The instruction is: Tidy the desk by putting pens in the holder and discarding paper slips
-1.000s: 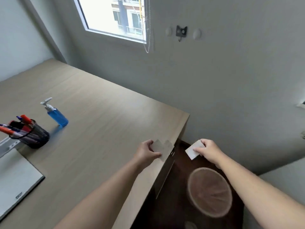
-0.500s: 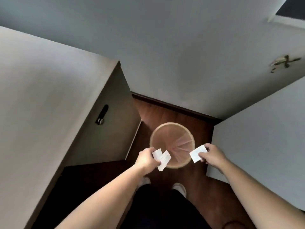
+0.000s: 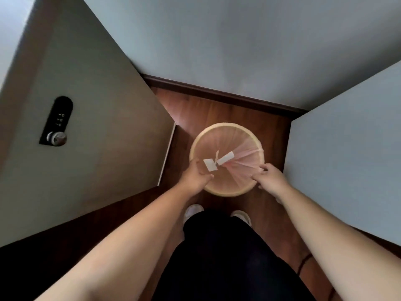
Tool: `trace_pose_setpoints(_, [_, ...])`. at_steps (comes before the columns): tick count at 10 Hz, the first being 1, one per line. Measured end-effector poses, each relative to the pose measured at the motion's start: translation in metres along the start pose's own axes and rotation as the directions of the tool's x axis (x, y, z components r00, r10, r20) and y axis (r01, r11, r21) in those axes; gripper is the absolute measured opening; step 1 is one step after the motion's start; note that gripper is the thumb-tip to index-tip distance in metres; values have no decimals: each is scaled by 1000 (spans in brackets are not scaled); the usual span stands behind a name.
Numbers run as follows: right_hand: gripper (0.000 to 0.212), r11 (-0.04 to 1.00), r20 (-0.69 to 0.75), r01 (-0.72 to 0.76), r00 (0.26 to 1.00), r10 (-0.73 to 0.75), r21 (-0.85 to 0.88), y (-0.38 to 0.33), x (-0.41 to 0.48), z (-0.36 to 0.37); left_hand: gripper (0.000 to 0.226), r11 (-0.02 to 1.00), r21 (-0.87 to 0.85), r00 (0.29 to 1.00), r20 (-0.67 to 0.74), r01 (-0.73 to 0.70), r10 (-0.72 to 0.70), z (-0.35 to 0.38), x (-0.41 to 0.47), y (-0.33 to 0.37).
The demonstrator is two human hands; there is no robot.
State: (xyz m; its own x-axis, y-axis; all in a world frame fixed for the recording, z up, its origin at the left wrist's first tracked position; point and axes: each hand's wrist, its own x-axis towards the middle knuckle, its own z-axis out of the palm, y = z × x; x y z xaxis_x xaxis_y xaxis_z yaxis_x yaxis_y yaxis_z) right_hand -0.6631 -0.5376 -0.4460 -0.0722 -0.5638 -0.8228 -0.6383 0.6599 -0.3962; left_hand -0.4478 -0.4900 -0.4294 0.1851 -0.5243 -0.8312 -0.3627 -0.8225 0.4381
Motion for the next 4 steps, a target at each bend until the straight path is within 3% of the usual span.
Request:
trace_pose_setpoints(2, [32, 995, 32, 75, 997, -74, -62, -25, -51, -17, 58, 982, 189, 1000, -11, -23, 26, -34, -60, -1])
trace_pose_setpoints(4, [23, 942, 6, 268, 962, -272, -202, -103, -124, -59, 65, 965, 251, 983, -140, -79, 117, -82, -138, 19])
